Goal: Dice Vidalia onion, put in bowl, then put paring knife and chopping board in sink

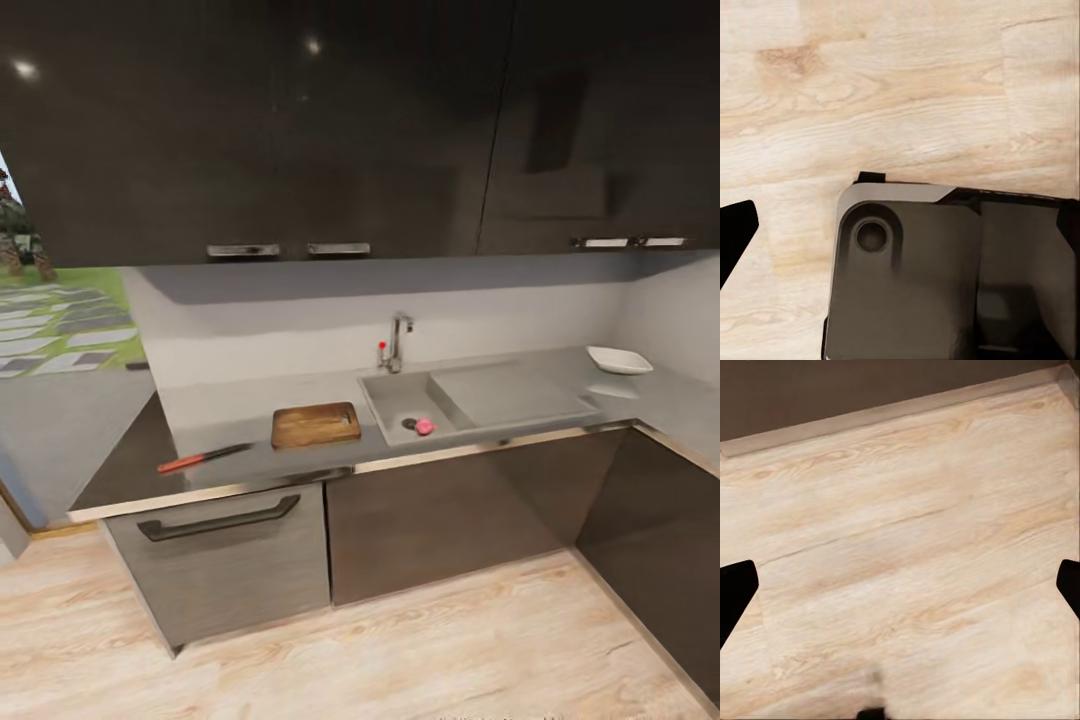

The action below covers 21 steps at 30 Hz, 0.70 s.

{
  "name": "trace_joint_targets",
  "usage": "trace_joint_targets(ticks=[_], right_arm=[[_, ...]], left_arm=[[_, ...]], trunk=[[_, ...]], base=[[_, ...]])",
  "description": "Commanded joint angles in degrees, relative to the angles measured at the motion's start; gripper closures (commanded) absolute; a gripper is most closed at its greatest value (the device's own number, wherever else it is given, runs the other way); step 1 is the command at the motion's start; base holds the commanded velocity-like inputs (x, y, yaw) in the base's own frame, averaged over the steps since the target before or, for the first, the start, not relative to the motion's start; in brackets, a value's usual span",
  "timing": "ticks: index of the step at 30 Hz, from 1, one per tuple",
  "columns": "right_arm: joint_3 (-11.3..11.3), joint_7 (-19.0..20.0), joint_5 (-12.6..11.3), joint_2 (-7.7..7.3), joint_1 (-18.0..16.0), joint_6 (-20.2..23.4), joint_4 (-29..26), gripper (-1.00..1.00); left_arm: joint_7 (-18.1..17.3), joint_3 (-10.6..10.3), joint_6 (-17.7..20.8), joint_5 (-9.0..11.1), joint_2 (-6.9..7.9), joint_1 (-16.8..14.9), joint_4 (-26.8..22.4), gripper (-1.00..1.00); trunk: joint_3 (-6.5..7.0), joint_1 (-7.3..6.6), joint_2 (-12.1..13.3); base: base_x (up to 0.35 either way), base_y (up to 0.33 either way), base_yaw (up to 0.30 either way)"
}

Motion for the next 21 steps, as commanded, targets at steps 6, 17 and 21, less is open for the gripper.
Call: trace_joint_targets(ticks=[6, 17, 21], right_arm=[[0.2, -0.1, -0.4, -0.02, 0.0, -0.1, 0.0, -1.00], [0.2, -0.1, -0.4, 0.00, 0.0, 0.0, 0.0, -1.00], [0.2, -0.1, -0.4, 0.02, 0.0, 0.0, 0.0, -1.00]], left_arm=[[0.0, 0.4, -0.2, 0.2, 0.01, 0.0, 0.1, -1.00], [0.0, 0.4, -0.2, 0.2, 0.03, 0.0, 0.1, -1.00], [0.0, 0.4, -0.2, 0.2, 0.04, 0.0, 0.1, -1.00]], trunk=[[0.16, 0.04, -0.1], [0.57, 0.04, -0.1], [0.71, 0.04, -0.1]], base=[[0.000, -0.316, -0.257], [0.000, -0.316, -0.258], [0.000, -0.316, -0.260]])
